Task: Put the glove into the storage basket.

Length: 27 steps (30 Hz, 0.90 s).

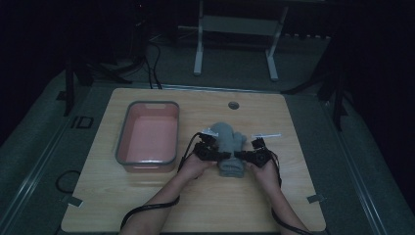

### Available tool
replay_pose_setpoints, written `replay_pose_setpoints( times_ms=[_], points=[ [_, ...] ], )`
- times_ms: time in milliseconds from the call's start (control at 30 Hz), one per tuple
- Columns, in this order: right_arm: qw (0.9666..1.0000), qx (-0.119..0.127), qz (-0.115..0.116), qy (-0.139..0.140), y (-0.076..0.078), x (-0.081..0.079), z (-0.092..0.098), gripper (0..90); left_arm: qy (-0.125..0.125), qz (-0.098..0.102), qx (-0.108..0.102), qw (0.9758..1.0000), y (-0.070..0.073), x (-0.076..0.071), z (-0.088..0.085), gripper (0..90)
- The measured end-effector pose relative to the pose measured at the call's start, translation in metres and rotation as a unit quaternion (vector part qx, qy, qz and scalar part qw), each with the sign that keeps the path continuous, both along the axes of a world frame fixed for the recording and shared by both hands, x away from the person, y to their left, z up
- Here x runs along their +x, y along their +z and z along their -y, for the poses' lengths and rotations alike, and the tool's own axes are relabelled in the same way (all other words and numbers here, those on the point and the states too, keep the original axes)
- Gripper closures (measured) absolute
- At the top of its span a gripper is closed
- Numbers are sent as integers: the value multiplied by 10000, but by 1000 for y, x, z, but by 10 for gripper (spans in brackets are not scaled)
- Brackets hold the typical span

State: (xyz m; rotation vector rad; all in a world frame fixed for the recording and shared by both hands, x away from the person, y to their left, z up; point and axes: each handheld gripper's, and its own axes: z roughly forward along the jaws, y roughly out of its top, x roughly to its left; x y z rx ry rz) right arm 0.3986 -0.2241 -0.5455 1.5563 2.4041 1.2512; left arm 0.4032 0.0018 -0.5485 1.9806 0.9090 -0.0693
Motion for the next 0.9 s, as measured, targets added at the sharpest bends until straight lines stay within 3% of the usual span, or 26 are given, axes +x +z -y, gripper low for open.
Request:
replay_pose_setpoints(
  times_ms=[67, 200, 467, 733, 900],
  points=[
    [10000, 33, 31, -18, -1, -1, 0, 782, -41, 117, 83, 9999, 0, -1, 2, 747],
    [9998, 43, 145, -111, 1, -6, -1, 806, -83, 180, -63, 9998, 1, -2, 0, 796],
    [9996, 121, 242, -61, 13, -10, -2, 816, -224, 343, -149, 9990, 16, -3, -3, 809],
    [9982, 284, 533, -15, 40, -15, -2, 818, -345, 558, -252, 9975, 44, -3, -11, 809],
    [9971, 370, 662, -16, 56, -17, -5, 820, -289, 640, -356, 9969, 57, -5, -15, 809]
  ],
)
